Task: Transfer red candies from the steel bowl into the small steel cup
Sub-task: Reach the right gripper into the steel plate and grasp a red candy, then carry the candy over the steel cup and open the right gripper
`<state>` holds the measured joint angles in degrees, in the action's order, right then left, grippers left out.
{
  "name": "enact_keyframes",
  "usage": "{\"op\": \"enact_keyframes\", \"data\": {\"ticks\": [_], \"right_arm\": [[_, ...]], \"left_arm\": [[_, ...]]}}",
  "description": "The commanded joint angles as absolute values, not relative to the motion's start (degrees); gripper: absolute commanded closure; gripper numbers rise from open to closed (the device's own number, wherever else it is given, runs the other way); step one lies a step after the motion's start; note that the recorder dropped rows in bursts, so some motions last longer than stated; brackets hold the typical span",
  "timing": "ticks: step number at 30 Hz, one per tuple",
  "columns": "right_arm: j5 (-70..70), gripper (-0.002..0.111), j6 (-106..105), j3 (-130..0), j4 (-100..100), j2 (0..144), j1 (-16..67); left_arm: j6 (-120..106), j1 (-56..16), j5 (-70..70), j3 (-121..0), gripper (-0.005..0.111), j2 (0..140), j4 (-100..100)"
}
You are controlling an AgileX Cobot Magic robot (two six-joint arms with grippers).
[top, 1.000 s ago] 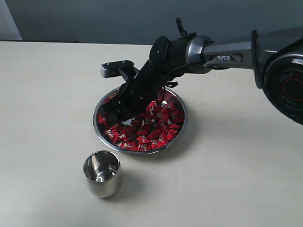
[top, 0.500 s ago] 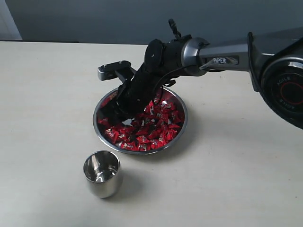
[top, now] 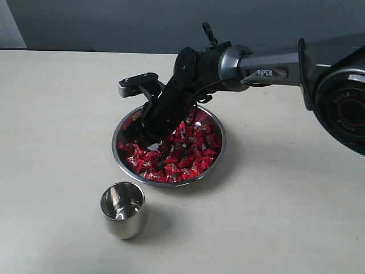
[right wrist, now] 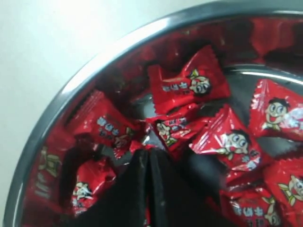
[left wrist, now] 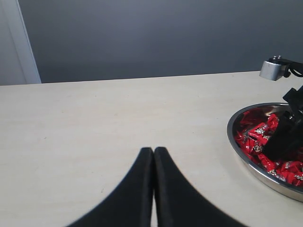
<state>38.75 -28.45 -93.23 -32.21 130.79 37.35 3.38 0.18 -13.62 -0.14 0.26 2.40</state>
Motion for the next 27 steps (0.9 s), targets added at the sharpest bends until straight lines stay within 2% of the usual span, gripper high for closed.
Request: {"op": "enact_keyframes", "data": {"ticks": [1,7,15,18,27], "right_arm": [[38.6,0.109,-28.4,-93.5,-31.2,128.2,37.4],[41.6,0.109,-28.4,-93.5,-30.8,122.6,37.4],[58.8,0.109,-30.4,-93.4,-30.4,116.0,38.2],[64.6,0.109,-31.5,-93.4,-30.3,114.5,41.1],[67.7,0.109,-31.5,-93.4,-26.8,114.2,48.3]], "left_arm": [[3.5,0.4,-13.3,0.0,0.106,0.0,2.4],[3.5,0.4,-13.3,0.0,0.106,0.0,2.4],[3.5,0.4,-13.3,0.0,0.106,0.0,2.4],[3.5,0.4,-13.3,0.0,0.106,0.0,2.4],[3.5,0.4,-13.3,0.0,0.106,0.0,2.4]]}}
